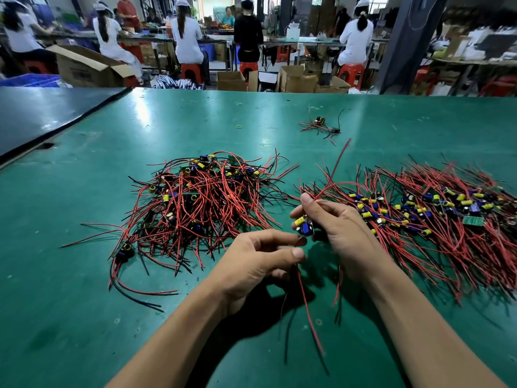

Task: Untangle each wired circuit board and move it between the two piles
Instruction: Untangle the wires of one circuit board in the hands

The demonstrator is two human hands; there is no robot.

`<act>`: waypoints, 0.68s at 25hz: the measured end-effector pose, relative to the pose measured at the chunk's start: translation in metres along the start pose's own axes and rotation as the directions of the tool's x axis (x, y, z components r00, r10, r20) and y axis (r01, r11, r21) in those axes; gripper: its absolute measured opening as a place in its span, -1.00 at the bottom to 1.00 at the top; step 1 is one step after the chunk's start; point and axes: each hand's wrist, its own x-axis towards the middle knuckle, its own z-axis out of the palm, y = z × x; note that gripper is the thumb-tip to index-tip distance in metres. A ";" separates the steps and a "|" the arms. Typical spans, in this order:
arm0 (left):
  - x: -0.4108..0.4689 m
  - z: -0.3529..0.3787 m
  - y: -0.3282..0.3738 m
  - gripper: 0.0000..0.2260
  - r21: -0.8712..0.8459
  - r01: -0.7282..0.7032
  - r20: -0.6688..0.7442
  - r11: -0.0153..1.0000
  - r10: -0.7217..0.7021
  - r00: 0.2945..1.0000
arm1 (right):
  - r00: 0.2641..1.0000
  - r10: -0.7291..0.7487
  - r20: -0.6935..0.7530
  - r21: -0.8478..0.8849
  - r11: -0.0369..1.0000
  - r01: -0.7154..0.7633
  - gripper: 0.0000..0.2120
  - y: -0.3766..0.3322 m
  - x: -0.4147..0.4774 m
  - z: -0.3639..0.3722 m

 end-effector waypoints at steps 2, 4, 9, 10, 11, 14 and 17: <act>-0.001 -0.005 0.002 -0.84 0.037 0.014 0.025 0.999 -0.015 1.000 | 0.998 0.057 0.022 0.007 0.998 -0.058 -0.54 0.000 0.000 0.001; 0.000 -0.007 0.005 -0.81 0.013 0.024 0.025 1.000 -0.025 0.999 | 0.995 0.090 0.047 0.045 0.995 -0.092 -0.55 0.001 0.001 0.002; 0.007 0.005 0.004 -0.72 -0.157 0.009 0.004 0.988 -0.008 1.000 | 0.968 0.148 0.202 0.180 0.966 -0.185 -0.65 0.003 -0.002 0.013; 0.007 0.006 0.004 -0.75 -0.158 0.011 -0.019 0.987 -0.014 1.000 | 0.969 0.156 0.193 0.172 0.967 -0.190 -0.66 0.005 -0.002 0.015; 0.008 0.005 0.004 -0.77 -0.128 0.010 -0.027 0.992 -0.013 1.000 | 0.973 0.161 0.162 0.160 0.969 -0.187 -0.66 0.006 -0.002 0.016; 0.006 0.003 0.002 -0.95 0.041 -0.025 -0.054 0.999 0.027 0.998 | 0.988 0.148 0.046 0.148 0.977 -0.153 -0.67 0.007 0.001 0.010; 0.006 0.004 -0.001 -0.91 0.251 -0.094 -0.094 0.963 0.121 0.988 | 0.987 0.154 -0.042 0.076 0.986 -0.151 -0.62 0.007 0.002 0.007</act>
